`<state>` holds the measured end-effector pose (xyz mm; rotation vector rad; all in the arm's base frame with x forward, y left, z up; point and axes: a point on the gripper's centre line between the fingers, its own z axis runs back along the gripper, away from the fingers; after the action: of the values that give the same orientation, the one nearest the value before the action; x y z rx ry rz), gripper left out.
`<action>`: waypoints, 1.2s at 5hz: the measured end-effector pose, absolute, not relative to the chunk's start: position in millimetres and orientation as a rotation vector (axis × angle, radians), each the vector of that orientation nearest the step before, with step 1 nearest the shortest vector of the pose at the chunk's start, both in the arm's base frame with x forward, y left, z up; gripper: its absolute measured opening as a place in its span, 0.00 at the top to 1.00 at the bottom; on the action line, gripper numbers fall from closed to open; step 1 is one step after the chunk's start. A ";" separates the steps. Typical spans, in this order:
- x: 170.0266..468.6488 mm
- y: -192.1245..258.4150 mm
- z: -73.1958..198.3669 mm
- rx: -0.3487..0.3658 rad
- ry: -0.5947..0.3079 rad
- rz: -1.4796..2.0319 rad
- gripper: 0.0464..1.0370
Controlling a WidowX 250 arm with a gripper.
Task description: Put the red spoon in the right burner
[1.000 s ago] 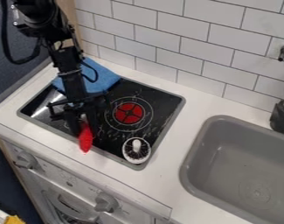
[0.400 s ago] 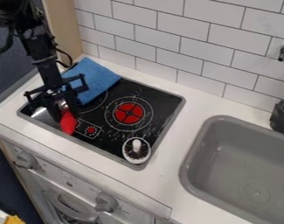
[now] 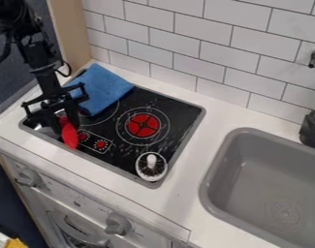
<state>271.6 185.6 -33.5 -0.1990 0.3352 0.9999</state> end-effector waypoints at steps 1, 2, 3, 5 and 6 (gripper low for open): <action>268.9 193.4 -35.3 -0.189 0.336 1.027 0.67; 265.1 196.9 -35.7 -0.192 0.339 1.044 0.67; 264.3 194.5 -34.2 -0.220 0.334 1.046 0.67; 275.5 174.3 -9.7 -0.284 0.265 0.943 0.67; 282.7 148.3 3.0 -0.292 0.236 0.840 0.67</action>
<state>282.7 148.3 3.0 -0.2922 0.2360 0.8404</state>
